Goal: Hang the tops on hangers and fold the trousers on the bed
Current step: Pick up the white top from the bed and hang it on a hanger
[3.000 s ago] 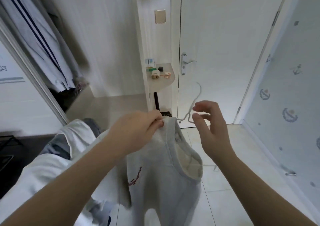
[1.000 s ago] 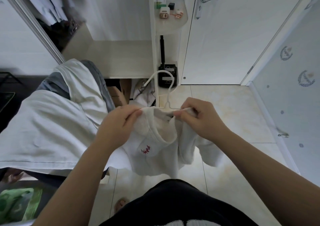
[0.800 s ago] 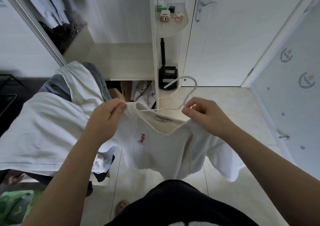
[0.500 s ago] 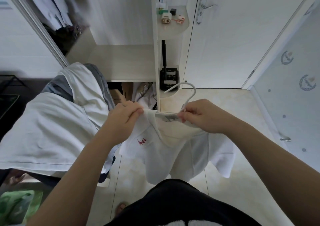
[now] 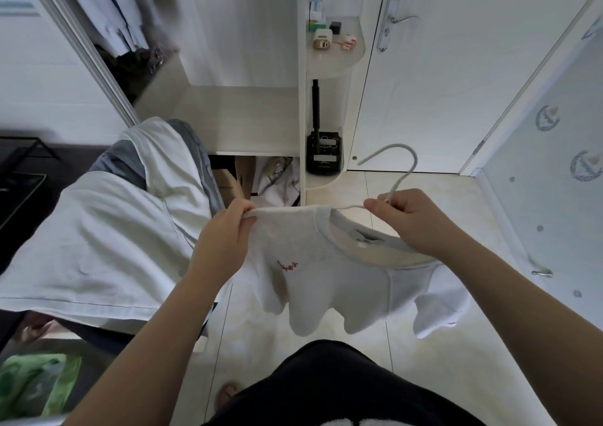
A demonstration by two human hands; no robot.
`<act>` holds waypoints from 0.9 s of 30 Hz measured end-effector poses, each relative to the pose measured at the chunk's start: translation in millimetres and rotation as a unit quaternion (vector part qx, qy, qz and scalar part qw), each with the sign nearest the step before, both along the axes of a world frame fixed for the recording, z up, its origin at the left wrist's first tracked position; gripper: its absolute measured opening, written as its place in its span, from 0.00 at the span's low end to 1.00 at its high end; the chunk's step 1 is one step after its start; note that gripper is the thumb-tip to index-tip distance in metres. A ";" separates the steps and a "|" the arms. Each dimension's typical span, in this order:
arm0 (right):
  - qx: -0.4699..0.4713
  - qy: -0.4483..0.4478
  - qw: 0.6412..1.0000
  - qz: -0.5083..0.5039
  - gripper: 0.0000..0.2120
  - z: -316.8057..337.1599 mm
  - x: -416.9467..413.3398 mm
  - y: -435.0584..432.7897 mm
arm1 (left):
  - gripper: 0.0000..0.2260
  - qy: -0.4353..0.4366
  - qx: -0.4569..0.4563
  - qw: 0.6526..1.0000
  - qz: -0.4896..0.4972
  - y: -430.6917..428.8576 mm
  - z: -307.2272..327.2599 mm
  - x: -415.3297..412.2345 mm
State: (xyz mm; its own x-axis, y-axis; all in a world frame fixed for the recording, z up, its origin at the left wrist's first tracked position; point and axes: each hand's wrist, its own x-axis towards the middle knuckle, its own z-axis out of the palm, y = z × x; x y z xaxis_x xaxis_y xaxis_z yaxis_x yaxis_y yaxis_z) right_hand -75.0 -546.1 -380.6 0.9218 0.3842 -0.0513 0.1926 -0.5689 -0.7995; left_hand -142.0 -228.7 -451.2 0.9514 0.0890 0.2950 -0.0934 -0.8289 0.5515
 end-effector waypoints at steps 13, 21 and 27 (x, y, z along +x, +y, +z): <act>0.038 0.082 0.995 0.051 0.26 5.5 -11.1 -4.0 | 0.17 0.007 0.018 0.998 0.065 26.2 30.9 20.4; 0.041 0.032 0.997 0.052 0.24 -4.6 -11.8 29.1 | 0.15 0.042 0.034 0.988 -0.142 -25.9 32.7 13.4; 0.021 0.028 0.997 0.073 0.02 -8.7 -0.7 3.6 | 0.08 -0.015 0.005 0.994 -0.107 -11.7 35.3 14.2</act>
State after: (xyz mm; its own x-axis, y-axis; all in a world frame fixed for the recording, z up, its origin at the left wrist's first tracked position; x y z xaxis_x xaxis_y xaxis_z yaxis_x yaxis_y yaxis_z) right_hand -75.7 -542.5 -389.3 0.8520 0.5169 -0.0830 0.2245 -0.5040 -0.8340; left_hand -127.8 -240.4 -415.9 0.9393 -0.1170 0.3225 -0.2834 -0.7943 0.5374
